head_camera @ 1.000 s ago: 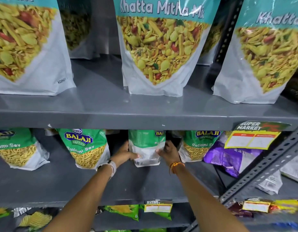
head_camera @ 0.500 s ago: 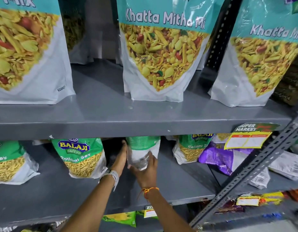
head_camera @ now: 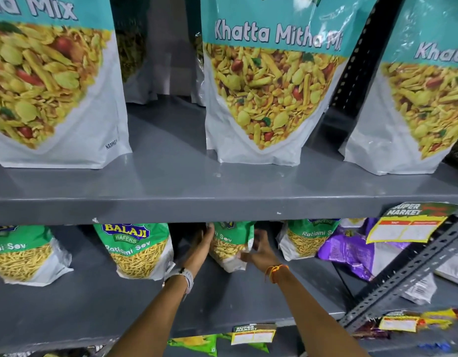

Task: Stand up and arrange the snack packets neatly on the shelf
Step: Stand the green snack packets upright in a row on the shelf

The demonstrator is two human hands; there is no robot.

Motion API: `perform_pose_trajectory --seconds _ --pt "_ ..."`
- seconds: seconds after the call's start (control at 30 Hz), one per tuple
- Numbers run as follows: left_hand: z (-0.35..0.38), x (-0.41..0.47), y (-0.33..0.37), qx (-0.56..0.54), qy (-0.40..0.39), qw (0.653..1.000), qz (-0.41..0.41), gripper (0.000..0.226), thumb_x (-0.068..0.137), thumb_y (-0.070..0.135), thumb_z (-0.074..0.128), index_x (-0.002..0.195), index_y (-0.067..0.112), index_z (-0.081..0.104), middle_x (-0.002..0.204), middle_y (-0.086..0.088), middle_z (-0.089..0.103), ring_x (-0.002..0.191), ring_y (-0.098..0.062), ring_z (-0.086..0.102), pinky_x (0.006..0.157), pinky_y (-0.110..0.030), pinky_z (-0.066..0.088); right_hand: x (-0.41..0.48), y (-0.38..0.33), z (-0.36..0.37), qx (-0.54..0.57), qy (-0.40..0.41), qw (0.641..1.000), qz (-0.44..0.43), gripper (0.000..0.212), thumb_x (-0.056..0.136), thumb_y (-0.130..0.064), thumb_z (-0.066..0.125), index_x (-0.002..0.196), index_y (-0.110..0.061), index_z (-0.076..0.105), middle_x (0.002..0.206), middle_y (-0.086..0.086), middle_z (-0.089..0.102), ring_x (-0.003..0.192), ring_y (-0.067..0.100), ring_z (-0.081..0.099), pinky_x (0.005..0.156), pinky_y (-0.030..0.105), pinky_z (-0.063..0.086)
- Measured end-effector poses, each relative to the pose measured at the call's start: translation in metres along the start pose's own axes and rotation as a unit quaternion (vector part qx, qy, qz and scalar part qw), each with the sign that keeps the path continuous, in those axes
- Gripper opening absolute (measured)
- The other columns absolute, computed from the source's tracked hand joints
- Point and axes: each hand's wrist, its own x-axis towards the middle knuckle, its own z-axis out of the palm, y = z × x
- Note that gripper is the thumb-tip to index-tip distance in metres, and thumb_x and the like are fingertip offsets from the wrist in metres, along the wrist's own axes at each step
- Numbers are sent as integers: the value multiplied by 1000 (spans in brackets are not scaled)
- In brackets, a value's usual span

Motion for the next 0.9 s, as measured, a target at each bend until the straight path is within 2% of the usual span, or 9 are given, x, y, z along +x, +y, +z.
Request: perform_pose_trajectory --seconds 0.07,0.17,0.27,0.37,0.43,0.57,0.67,0.8,0.9 --pt "9 -5 -10 -67 15 996 50 63 79 55 55 131 23 44 138 1 48 130 -18 43 104 -26 36 4 1 -5 -29 15 999 1 58 70 15 66 107 -11 30 99 1 51 94 13 50 75 11 49" --pt "19 -23 -36 -51 75 990 109 55 72 42 66 118 17 49 125 -10 56 112 -18 54 81 -12 41 3 8 -1 -44 75 996 -13 39 78 7 60 101 -13 36 101 7 55 98 21 53 90 39 48" --pt "24 -32 -47 45 119 984 127 58 81 28 67 130 13 40 122 -1 50 114 -18 51 84 -18 39 1 8 2 -49 62 997 2 33 81 3 57 106 -12 43 107 6 55 103 20 53 95 39 44" --pt "18 -29 -37 59 125 984 112 105 61 62 69 143 14 23 138 -6 40 130 -24 40 101 -37 38 -4 3 2 -30 35 999 28 48 77 -1 65 120 -5 44 112 4 55 108 18 52 95 35 45" --pt "15 -22 -26 66 83 990 91 120 46 75 61 144 17 22 146 -4 38 134 -24 38 104 -37 37 -9 1 2 -22 35 999 32 47 74 2 68 115 -6 45 110 5 55 106 18 52 91 30 47" --pt "11 -17 -21 44 60 990 116 89 44 66 63 119 23 45 116 4 57 108 -17 56 81 -26 39 -16 3 7 -51 63 997 15 37 73 -3 71 97 -19 48 106 11 58 100 25 55 98 52 45" --pt "8 -19 -26 44 71 987 137 69 48 60 69 106 29 48 107 4 61 98 -15 58 76 -25 41 -26 1 12 -92 83 992 -5 47 74 -15 68 118 -9 50 113 10 58 104 23 55 95 40 45" --pt "10 -22 -28 35 85 986 138 53 53 63 67 93 31 56 97 7 67 90 -11 64 80 -32 49 -54 -14 -14 -69 321 942 -71 9 80 1 59 87 -3 64 78 8 64 70 14 56 63 19 41" --pt "30 -48 -45 90 216 957 172 50 70 52 67 101 14 56 100 -8 64 95 -27 61 81 -37 51 -68 -6 -61 -25 445 893 -63 6 83 -5 58 86 -1 61 79 13 63 72 22 56 67 28 42"
